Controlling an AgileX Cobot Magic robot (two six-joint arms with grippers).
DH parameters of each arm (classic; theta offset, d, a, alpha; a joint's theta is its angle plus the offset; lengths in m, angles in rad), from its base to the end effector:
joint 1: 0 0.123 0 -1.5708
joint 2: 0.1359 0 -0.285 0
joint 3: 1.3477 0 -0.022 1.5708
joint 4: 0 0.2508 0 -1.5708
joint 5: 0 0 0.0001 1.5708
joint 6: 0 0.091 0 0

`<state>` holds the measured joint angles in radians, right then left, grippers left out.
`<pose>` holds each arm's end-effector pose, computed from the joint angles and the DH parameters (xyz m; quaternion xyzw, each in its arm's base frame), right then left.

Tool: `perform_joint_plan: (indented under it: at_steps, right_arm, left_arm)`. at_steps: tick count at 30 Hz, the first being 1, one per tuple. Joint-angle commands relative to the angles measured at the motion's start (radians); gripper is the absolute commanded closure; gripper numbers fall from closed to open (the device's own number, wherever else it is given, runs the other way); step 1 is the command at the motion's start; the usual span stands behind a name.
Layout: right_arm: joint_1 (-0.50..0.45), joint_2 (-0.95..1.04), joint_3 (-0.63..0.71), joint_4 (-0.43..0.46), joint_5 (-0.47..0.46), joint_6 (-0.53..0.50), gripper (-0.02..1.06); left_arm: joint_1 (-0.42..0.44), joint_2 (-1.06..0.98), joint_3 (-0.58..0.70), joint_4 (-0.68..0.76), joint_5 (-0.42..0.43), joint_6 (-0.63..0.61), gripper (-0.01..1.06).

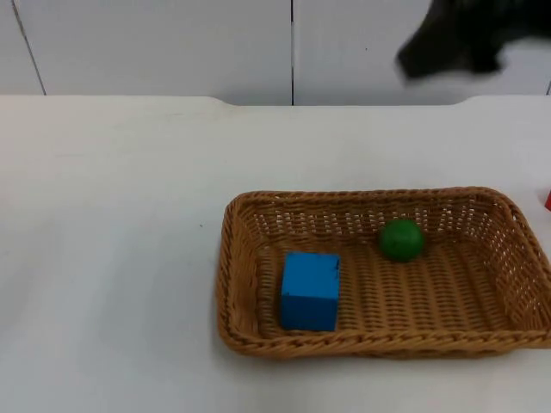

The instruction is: Place all geometric objects except the red cube into the basket.

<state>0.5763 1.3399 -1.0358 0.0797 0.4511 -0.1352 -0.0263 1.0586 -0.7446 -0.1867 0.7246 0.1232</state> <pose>0.2448 0.1629 0.3179 -0.2900 0.8514 0.1259 0.4185 0.1972 -0.0164 0.2800 0.0233 0.9492 -0.0653 0.3070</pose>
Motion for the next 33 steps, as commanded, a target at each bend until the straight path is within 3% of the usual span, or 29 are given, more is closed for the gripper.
perform_joint_plan:
  at_steps: [1,9,15,22,33]
  right_arm:
    - [0.005,-0.096,-0.004,-0.004,0.037,-0.011,0.21]
    - [0.005,-0.283,-0.004,-0.007,0.088,-0.015,0.21]
    - [0.005,-0.434,0.025,-0.023,0.105,-0.015,0.21]
    - [0.005,-0.611,0.122,-0.023,0.115,-0.015,0.21]
    - [0.005,-0.959,0.259,-0.025,0.329,-0.015,0.21]
  left_arm:
    - [0.003,-0.012,0.005,-0.006,-0.004,0.007,0.0]
    - [0.003,-0.07,0.001,-0.063,0.0,0.085,0.0]
    - [0.003,-0.268,0.001,-0.097,0.004,0.112,0.0]
    - [0.003,-0.499,0.001,-0.108,0.091,0.112,0.0]
    - [0.003,-0.817,0.001,-0.072,0.255,0.093,0.0]
